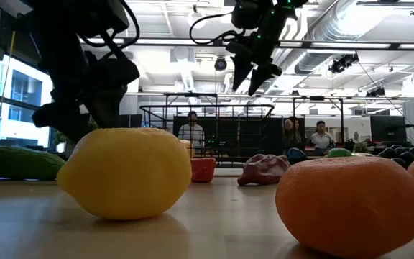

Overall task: Build produce basket
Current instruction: Put the top lemon into the wire basket

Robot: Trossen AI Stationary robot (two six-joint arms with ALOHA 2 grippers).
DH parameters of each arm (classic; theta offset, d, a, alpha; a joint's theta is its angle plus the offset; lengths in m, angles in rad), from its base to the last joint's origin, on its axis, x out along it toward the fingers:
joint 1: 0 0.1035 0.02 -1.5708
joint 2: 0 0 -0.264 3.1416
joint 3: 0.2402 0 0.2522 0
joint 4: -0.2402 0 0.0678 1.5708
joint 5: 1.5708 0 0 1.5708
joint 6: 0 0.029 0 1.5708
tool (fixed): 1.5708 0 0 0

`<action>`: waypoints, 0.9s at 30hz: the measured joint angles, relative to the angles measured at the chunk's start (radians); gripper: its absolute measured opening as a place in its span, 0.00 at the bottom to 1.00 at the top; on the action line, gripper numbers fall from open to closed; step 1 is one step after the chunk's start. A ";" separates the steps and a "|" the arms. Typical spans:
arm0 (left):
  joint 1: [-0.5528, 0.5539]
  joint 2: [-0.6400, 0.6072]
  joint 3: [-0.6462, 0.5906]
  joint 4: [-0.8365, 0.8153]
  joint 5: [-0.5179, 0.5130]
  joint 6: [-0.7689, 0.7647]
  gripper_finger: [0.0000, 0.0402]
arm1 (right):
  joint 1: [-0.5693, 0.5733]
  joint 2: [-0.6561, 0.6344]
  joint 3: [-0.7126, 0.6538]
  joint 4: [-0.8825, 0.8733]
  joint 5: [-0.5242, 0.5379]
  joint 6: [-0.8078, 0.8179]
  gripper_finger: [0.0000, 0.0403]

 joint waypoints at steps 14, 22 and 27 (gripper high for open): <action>0.000 0.065 0.000 -0.007 0.031 -0.022 0.40 | 0.000 0.000 0.000 -0.006 0.000 -0.011 0.74; 0.001 -0.007 0.000 0.033 0.023 0.018 0.35 | -0.002 -0.033 0.000 -0.026 0.028 -0.008 0.74; 0.011 -0.088 0.020 0.045 -0.037 0.070 0.36 | -0.002 -0.072 0.000 -0.033 0.054 0.000 0.74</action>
